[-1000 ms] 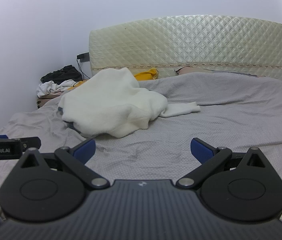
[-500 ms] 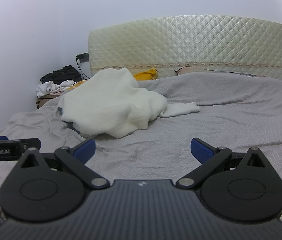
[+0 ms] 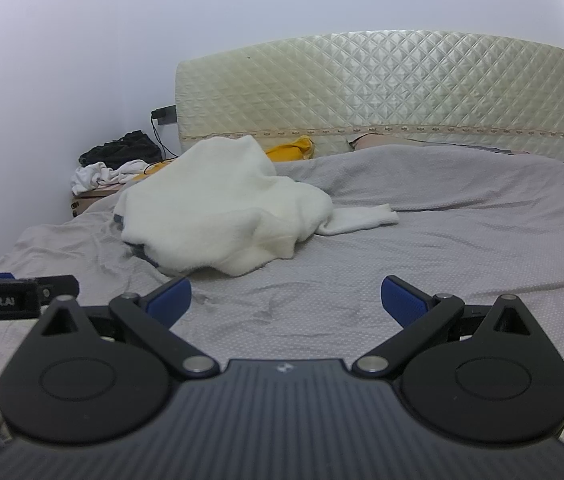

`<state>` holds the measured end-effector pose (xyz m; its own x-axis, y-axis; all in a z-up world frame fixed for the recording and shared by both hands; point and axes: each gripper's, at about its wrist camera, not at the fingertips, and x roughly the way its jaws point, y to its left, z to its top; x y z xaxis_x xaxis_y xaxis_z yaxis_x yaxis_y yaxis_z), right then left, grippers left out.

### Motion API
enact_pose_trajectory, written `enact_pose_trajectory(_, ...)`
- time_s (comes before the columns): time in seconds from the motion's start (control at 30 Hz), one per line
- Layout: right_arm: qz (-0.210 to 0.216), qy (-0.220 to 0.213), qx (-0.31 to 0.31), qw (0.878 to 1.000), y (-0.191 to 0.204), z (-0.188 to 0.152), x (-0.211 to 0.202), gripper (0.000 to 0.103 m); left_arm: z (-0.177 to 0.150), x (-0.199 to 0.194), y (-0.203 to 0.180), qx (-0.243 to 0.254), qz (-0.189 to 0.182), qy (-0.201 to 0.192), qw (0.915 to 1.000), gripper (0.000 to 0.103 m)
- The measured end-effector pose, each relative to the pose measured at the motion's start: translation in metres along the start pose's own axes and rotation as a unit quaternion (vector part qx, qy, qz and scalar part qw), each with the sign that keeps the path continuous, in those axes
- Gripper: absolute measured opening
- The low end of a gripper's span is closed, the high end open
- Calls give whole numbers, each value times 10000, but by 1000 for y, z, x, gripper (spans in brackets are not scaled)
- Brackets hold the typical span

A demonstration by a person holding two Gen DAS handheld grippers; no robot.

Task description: Fold large clothes

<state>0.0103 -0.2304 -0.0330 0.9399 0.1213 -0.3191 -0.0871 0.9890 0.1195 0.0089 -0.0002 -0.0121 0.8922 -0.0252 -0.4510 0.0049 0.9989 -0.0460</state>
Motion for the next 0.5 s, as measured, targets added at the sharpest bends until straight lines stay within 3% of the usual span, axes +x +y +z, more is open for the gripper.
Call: enact_pose_trajectory(0.5, -68, 11, 112, 9999, -2, 2, 3, 103, -2, 0, -4, -58, -81, 36, 9999, 103)
